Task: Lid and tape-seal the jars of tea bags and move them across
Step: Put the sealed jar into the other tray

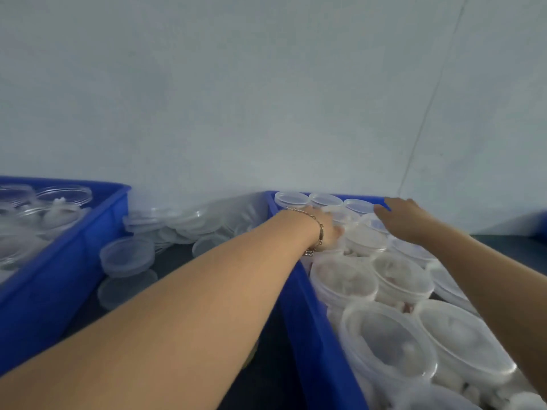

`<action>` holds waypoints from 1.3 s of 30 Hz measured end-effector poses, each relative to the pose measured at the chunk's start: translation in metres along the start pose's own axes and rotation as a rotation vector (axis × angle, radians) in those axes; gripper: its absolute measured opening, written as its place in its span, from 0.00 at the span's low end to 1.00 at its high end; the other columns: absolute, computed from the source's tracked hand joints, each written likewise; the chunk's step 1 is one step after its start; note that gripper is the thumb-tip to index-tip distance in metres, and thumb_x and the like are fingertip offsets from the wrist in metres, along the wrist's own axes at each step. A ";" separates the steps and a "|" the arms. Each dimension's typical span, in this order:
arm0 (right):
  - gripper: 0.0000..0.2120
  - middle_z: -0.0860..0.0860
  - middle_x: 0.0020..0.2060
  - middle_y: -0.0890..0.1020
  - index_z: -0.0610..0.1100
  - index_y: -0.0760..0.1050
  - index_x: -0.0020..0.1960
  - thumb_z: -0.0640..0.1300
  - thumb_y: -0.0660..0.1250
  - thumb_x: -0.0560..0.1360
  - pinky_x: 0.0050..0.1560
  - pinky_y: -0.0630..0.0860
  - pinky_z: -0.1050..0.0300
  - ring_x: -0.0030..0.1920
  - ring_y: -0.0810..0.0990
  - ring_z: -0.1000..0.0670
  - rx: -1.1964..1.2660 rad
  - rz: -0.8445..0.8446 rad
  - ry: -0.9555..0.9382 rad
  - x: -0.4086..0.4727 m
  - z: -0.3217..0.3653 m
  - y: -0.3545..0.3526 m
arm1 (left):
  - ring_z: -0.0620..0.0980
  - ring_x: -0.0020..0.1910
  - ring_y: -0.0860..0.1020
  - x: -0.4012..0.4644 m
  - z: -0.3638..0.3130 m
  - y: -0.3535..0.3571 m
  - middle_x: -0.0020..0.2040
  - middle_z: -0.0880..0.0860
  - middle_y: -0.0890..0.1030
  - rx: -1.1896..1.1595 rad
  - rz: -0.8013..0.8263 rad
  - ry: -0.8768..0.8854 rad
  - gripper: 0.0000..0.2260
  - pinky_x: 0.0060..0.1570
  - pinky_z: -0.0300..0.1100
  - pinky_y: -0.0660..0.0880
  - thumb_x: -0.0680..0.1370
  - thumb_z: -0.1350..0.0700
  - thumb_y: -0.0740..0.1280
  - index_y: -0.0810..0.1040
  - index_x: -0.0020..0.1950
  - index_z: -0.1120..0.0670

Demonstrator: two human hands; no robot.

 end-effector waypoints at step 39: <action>0.23 0.44 0.53 0.79 0.44 0.60 0.69 0.41 0.61 0.76 0.50 0.76 0.49 0.50 0.78 0.44 0.623 0.484 -0.932 -0.383 0.466 0.019 | 0.50 0.47 0.79 -0.451 0.252 -0.002 0.47 0.49 0.80 0.251 -0.484 -0.751 0.16 0.45 0.44 0.76 0.73 0.60 0.63 0.72 0.59 0.46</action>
Point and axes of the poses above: each hand's wrist, its own x-axis towards the middle knuckle, its own y-axis out of the palm, z = x × y, the point moved 5 cm from there along x, towards the middle knuckle
